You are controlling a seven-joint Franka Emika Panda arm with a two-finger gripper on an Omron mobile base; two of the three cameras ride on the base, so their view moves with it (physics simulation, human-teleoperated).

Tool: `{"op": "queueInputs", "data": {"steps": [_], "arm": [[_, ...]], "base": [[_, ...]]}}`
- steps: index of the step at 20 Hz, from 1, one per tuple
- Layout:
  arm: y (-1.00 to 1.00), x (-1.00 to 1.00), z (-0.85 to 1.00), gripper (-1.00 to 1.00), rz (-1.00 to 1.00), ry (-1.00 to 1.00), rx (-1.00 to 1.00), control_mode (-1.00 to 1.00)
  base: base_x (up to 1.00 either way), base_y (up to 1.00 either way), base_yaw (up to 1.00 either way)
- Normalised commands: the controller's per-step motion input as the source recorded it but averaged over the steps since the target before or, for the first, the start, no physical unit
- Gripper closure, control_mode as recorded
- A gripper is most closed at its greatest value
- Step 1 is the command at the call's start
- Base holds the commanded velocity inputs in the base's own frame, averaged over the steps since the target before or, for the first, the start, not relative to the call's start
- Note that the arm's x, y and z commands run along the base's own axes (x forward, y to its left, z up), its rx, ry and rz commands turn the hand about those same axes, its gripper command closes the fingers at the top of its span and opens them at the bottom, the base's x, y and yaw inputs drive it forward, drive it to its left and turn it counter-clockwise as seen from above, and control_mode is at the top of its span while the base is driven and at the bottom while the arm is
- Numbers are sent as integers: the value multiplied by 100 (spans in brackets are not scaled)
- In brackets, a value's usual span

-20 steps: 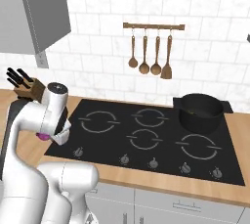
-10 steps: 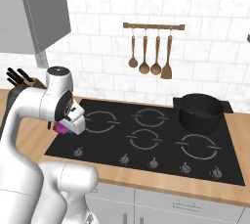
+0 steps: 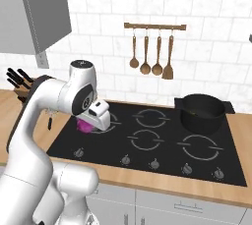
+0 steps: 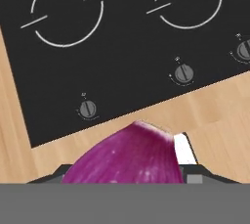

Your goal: Put the onion and eggplant in the pot. Retrieve the spatula and lightly stir the vegetables in the pot.

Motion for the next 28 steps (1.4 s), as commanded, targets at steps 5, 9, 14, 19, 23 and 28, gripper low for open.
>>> {"op": "queueInputs", "data": {"steps": [5, 9, 14, 19, 23, 28], "arm": [[-21, 0, 4, 100, -1, 0, -3, -100], [-44, -13, 16, 100, 0, -7, -4, -100], [0, 0, 0, 100, 0, 0, 0, 100], [0, 0, 0, 100, 0, 0, 0, 100], [0, 0, 0, 100, 0, 0, 0, 100], [0, 0, 0, 100, 0, 0, 0, 100]], "base": [[0, 0, 0], [0, 0, 0], [-24, -72, 0], [-49, -100, 0], [-38, -76, 2], [30, -47, 11]]}}
